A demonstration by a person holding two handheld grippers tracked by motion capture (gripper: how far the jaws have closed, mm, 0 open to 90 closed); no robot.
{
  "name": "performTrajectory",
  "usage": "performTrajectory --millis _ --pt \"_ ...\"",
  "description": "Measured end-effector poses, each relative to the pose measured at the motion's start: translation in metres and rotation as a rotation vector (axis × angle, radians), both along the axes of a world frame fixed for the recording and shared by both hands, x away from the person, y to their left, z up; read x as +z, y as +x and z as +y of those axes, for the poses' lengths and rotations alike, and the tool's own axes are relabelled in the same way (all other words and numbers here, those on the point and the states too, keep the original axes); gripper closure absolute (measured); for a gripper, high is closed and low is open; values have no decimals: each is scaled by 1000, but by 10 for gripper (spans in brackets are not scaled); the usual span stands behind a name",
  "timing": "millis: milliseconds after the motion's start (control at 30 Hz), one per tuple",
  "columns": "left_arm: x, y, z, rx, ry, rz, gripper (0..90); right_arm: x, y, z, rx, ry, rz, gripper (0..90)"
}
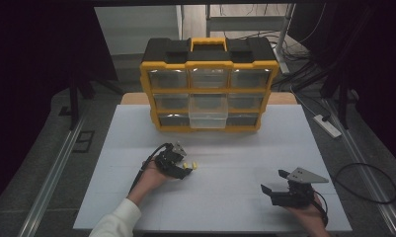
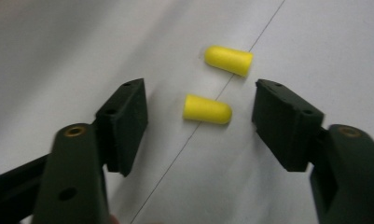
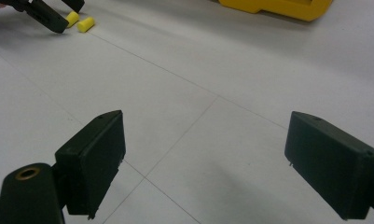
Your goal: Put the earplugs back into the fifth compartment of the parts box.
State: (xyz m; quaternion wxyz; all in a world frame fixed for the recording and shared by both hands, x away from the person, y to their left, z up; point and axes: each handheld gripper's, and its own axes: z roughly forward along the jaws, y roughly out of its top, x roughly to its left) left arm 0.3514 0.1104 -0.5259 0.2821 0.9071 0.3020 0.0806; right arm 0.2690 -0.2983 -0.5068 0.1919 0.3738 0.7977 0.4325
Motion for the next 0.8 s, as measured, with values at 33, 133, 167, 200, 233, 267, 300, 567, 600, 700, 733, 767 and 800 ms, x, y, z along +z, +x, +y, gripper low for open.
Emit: performTrajectory --millis 33,133,167,200,233,267,300,567,600,700,733,767,800 --pt "0 0 0 0 0 0 388 0 0 0 0 0 0 129" --pt "0 0 -1 -12 0 -4 415 0 0 0 1 1 -1 130" --pt "0 0 -1 -12 0 -4 427 0 0 0 1 1 -1 130" --pt "0 -1 -1 -15 -2 -6 427 0 0 0 1 1 -1 130" --pt "0 -1 -1 -16 -3 -6 437 0 0 0 3 -1 -1 130" --pt "0 -1 -1 -18 -6 -6 450 0 0 0 3 -2 -1 130" --pt "0 -1 -1 -21 -7 -7 469 0 0 0 3 -3 -1 130" --pt "1 -3 -2 -43 -6 -6 677 0 0 0 2 2 -3 131" --pt "2 -3 -2 -44 -5 -5 686 0 0 0 3 0 -2 130" --pt "2 -3 -2 -42 -5 -4 707 0 0 0 6 -1 -5 131" --pt "2 -3 -2 -42 -5 -4 711 0 0 0 6 -1 -5 131" --pt "3 -4 -1 -40 -8 -6 711 0 0 0 5 0 -4 131" --pt "4 -4 -1 -36 -15 -9 714 0 0 0 5 0 -4 131"
